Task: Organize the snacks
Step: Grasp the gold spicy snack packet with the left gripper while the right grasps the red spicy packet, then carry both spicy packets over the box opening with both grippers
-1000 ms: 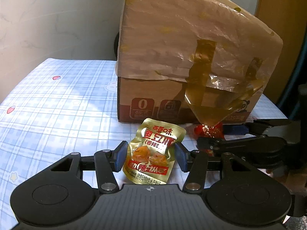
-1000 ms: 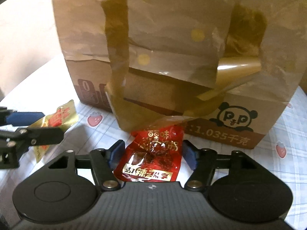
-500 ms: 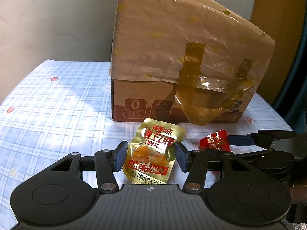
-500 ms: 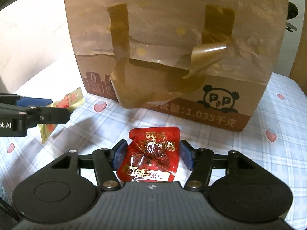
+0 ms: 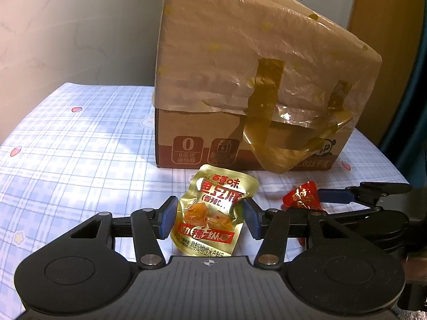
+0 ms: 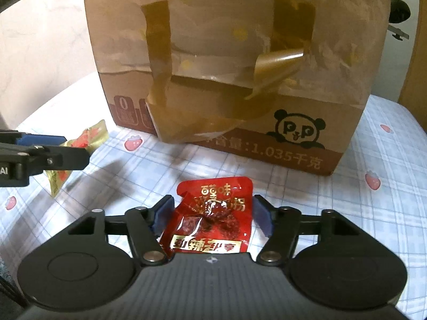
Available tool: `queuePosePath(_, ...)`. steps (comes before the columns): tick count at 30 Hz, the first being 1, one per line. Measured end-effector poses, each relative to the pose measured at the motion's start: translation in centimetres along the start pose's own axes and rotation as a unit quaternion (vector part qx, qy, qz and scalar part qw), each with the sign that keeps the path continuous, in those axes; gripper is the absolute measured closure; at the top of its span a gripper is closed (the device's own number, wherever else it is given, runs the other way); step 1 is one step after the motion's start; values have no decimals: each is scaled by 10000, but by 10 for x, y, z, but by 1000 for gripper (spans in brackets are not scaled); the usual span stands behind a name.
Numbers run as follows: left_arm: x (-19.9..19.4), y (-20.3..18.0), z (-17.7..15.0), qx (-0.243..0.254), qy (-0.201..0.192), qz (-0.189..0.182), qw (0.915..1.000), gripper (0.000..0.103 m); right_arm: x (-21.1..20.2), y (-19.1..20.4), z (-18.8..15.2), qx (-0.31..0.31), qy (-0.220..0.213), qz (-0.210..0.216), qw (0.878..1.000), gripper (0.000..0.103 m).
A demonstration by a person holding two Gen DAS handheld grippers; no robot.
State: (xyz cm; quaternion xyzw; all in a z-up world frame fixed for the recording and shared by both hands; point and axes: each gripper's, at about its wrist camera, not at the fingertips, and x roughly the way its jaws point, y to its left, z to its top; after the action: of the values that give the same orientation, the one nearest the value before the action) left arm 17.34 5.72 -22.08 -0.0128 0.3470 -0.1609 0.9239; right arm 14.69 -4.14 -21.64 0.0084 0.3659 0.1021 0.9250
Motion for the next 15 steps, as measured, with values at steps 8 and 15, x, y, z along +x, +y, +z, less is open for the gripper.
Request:
queuePosePath(8,-4,-1,1,38,-50,-31,10000,47,-15,-4,3,53,-184,20,9998,46)
queuePosePath(15,-12,-3,4,83,-136,-44,9999,47,-28,-9,9,60,-326,1,9994,46)
